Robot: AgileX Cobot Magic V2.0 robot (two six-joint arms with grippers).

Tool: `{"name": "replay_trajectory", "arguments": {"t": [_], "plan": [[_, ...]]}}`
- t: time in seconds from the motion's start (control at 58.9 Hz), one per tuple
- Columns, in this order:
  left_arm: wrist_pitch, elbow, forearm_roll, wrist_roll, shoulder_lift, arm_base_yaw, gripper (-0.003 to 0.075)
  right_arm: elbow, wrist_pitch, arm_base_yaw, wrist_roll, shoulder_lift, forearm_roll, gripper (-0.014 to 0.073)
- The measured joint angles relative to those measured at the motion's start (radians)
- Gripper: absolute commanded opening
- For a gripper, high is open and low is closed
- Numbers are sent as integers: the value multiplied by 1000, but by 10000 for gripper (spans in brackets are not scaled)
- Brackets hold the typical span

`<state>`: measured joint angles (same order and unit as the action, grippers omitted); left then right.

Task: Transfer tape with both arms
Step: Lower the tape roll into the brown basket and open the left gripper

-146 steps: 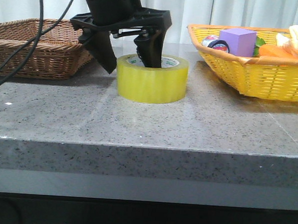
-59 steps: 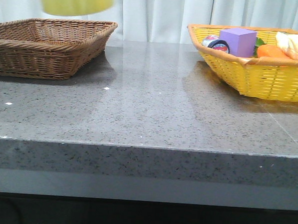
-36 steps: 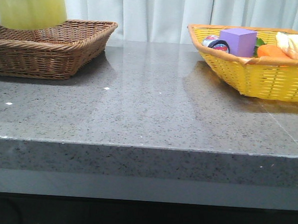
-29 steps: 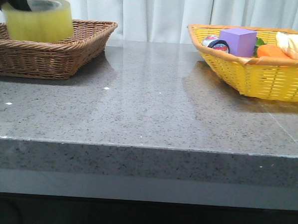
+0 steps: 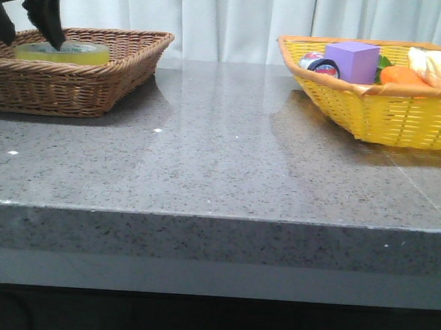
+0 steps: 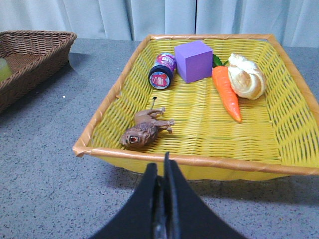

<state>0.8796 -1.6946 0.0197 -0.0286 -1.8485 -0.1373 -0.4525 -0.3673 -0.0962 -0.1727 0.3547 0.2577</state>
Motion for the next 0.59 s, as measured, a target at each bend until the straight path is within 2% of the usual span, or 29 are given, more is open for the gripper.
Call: {"name": "replay_trajectory", "arguments": {"t": [0.034, 0.102, 0.238, 0.306, 0.595], "plan": [[0, 0, 0, 0, 11, 0, 468, 0, 0, 0, 0, 0, 0, -58], [0, 0, 0, 0, 42, 0, 362, 0, 0, 0, 0, 0, 0, -58], [-1, 0, 0, 0, 92, 0, 90, 0, 0, 0, 0, 0, 0, -58], [-5, 0, 0, 0, 103, 0, -11, 0, 0, 0, 0, 0, 0, -58], [-28, 17, -2, 0, 146, 0, -20, 0, 0, 0, 0, 0, 0, -58]]}}
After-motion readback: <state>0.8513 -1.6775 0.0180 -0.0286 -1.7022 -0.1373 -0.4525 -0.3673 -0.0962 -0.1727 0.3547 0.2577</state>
